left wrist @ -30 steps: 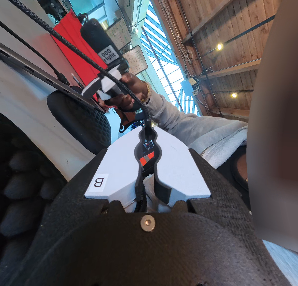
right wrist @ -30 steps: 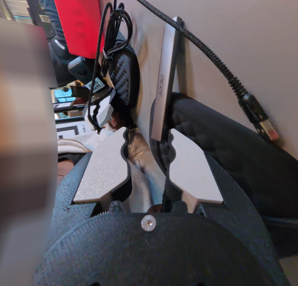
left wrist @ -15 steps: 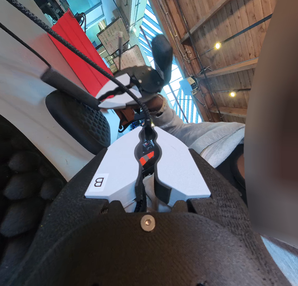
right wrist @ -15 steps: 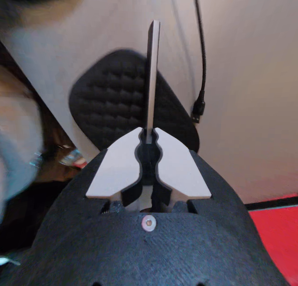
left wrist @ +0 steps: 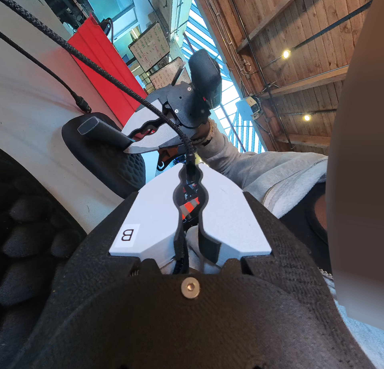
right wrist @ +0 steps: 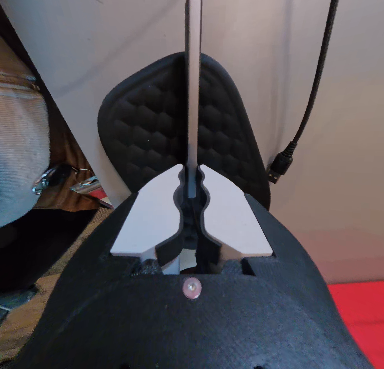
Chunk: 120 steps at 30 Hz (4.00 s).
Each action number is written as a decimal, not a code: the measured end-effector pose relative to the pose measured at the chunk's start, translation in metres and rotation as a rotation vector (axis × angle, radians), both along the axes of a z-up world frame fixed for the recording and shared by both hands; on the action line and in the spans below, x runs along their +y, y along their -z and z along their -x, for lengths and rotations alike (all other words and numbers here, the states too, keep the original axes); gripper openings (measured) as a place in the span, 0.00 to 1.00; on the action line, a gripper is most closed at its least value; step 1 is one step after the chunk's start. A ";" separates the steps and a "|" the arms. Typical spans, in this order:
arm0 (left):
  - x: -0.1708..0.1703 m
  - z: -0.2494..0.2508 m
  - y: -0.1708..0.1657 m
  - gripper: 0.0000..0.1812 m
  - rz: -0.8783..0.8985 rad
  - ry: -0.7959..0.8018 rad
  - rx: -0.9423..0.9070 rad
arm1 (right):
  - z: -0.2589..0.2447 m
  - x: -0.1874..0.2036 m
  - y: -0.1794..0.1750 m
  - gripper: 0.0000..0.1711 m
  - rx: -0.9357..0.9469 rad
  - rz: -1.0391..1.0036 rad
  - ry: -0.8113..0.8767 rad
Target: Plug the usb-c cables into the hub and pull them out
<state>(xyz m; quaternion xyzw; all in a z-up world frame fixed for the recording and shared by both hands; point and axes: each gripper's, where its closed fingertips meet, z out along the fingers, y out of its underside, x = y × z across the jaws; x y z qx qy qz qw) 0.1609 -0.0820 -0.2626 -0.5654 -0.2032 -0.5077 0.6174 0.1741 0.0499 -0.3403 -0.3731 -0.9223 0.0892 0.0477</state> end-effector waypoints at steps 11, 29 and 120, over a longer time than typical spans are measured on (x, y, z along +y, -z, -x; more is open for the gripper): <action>0.007 0.037 -0.003 0.05 0.046 -0.243 -0.105 | 0.026 -0.067 -0.070 0.06 -0.234 1.375 0.645; 0.025 0.037 0.001 0.05 0.085 -0.293 -0.132 | 0.035 -0.102 -0.069 0.06 0.013 1.482 0.545; 0.018 0.014 -0.011 0.08 -0.042 -0.185 -0.096 | 0.028 -0.102 -0.091 0.05 0.046 1.446 0.405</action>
